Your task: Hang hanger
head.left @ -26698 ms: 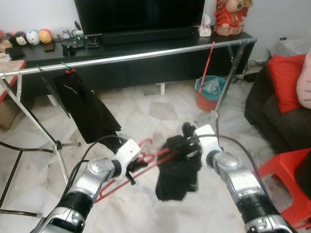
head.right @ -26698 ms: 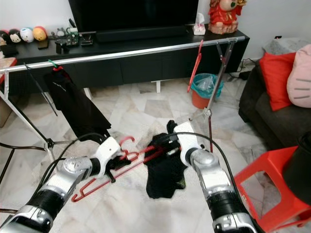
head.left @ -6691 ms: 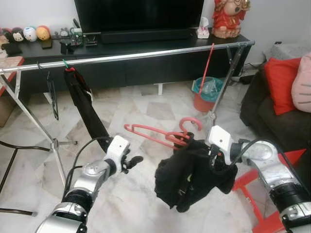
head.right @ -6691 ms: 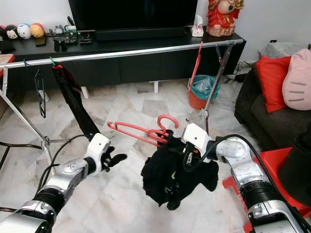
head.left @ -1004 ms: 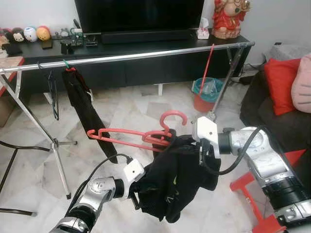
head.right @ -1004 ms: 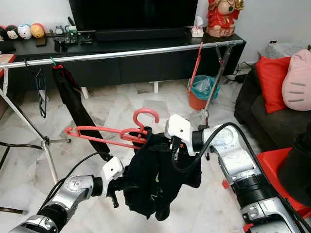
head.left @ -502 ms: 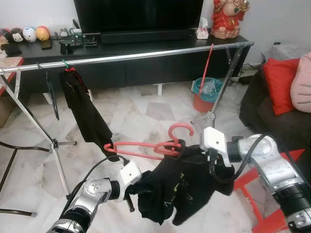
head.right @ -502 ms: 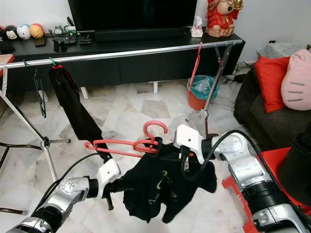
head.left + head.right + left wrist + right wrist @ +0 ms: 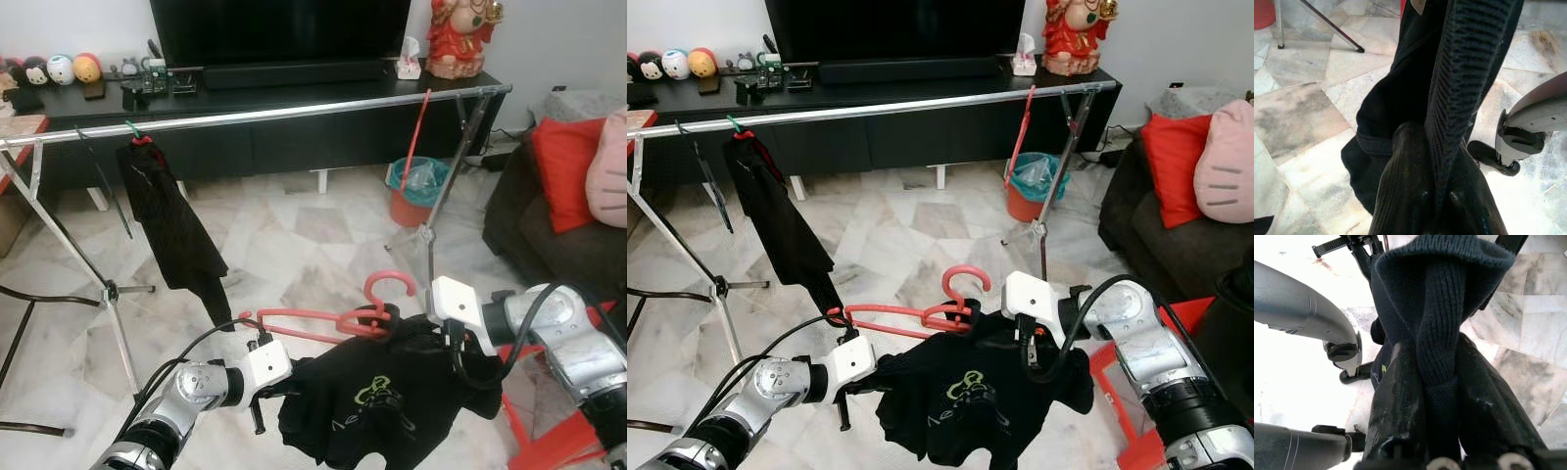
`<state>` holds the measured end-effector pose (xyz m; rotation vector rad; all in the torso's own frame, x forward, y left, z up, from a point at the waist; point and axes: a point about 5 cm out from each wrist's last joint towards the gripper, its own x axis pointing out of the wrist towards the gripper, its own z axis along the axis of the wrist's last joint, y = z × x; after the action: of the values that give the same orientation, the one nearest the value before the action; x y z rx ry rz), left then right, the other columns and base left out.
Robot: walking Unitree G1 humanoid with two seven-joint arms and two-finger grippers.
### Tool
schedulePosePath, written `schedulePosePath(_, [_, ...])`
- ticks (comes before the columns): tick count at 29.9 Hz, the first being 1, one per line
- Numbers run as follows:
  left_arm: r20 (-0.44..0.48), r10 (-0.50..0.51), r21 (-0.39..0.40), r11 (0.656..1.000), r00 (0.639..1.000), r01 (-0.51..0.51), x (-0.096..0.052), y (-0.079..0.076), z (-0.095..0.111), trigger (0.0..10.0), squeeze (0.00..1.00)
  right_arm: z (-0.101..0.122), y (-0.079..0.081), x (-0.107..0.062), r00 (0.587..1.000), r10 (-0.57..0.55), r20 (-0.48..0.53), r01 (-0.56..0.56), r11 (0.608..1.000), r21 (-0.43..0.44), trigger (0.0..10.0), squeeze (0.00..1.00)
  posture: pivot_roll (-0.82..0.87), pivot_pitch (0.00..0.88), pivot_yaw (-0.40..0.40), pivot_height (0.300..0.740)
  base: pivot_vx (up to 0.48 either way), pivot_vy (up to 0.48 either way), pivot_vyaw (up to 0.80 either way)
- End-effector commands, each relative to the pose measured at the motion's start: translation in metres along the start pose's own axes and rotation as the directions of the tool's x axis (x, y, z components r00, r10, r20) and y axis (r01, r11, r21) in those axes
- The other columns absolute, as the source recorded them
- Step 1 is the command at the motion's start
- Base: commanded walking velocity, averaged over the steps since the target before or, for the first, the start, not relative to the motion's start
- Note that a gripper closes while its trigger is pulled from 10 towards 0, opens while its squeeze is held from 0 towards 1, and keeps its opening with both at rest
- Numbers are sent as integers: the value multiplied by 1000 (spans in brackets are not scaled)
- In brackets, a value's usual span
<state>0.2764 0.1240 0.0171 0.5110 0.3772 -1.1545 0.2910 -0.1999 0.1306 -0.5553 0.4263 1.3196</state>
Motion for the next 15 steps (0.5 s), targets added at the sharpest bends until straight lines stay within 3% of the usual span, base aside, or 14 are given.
schedulePosePath(1, [-70,17,-15,1000,997,-18,-12,3,-15,10000,0,2,-3,-11,999,-10,-33,8,999,-34,10000,0,-13,23,-6,740,0,0,0])
schedulePosePath(15, [-70,17,-15,1000,997,-18,-12,3,-15,10000,0,2,-3,-11,999,-10,-33,8,999,-34,10000,0,-13,23,-6,740,0,0,0])
